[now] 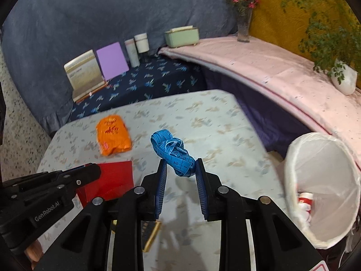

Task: Collect trash
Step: 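Carry envelope and blue cloth over the white bin and open both tools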

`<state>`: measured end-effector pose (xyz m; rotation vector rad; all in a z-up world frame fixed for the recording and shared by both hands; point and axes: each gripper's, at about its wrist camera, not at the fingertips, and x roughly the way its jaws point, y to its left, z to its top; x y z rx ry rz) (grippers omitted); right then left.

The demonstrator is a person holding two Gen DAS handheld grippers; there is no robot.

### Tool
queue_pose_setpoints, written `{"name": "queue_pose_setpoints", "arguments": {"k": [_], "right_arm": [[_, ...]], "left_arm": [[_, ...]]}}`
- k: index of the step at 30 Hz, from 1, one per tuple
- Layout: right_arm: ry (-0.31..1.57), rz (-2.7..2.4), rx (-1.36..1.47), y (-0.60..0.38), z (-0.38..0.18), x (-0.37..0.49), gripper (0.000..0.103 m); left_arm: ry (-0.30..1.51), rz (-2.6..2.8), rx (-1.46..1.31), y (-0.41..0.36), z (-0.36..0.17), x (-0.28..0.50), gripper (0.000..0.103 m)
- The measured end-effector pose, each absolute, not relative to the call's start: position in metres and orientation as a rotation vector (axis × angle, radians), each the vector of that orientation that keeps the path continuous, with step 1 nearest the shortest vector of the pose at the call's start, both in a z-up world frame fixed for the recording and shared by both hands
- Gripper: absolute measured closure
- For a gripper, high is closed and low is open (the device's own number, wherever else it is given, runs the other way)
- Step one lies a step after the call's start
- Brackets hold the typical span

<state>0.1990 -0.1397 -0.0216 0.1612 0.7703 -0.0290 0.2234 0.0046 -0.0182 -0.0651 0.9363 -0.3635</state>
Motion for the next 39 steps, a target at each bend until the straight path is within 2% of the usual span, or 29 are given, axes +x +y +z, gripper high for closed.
{"name": "queue_pose_setpoints", "arguments": {"k": [12, 16, 18, 20, 21, 24, 26, 27, 31, 33, 35, 37, 38, 39], "right_arm": [[0.676, -0.165, 0.208, -0.234, 0.016, 0.15, 0.078], [0.669, -0.208, 0.231, -0.262, 0.015, 0.132, 0.078], [0.672, -0.222, 0.245, -0.27, 0.012, 0.125, 0.078], [0.68, -0.234, 0.263, -0.278, 0.006, 0.117, 0.078], [0.684, -0.237, 0.272, -0.281, 0.003, 0.113, 0.078], [0.698, -0.245, 0.295, -0.287, -0.006, 0.106, 0.079], [0.706, -0.244, 0.317, -0.29, -0.013, 0.101, 0.079], [0.709, -0.243, 0.323, -0.29, -0.016, 0.1, 0.079], [0.724, -0.245, 0.327, -0.289, -0.026, 0.095, 0.078], [0.732, -0.241, 0.335, -0.289, -0.031, 0.094, 0.078], [0.742, -0.238, 0.336, -0.288, -0.036, 0.095, 0.078], [0.751, -0.233, 0.338, -0.287, -0.04, 0.096, 0.078], [0.754, -0.232, 0.337, -0.286, -0.042, 0.096, 0.078], [0.756, -0.23, 0.338, -0.286, -0.043, 0.096, 0.078]], "left_arm": [[0.885, -0.505, 0.0, -0.089, 0.014, 0.197, 0.102], [0.896, -0.535, 0.025, -0.102, 0.008, 0.188, 0.099], [0.914, -0.508, 0.044, -0.101, -0.002, 0.184, 0.087], [0.937, -0.489, 0.046, -0.097, -0.015, 0.179, 0.05], [0.946, -0.472, 0.043, -0.095, -0.022, 0.178, 0.045], [0.996, -0.445, 0.047, -0.094, -0.045, 0.179, 0.042], [1.027, -0.415, 0.052, -0.094, -0.06, 0.182, 0.031], [1.039, -0.397, 0.053, -0.093, -0.067, 0.183, 0.03], [1.079, -0.366, 0.049, -0.091, -0.09, 0.186, 0.031], [1.092, -0.362, 0.051, -0.092, -0.096, 0.187, 0.041], [1.115, -0.369, 0.038, -0.091, -0.101, 0.189, 0.058], [1.119, -0.375, 0.033, -0.09, -0.103, 0.188, 0.064], [1.115, -0.379, 0.032, -0.09, -0.102, 0.187, 0.076], [1.113, -0.384, 0.036, -0.091, -0.101, 0.187, 0.082]]}}
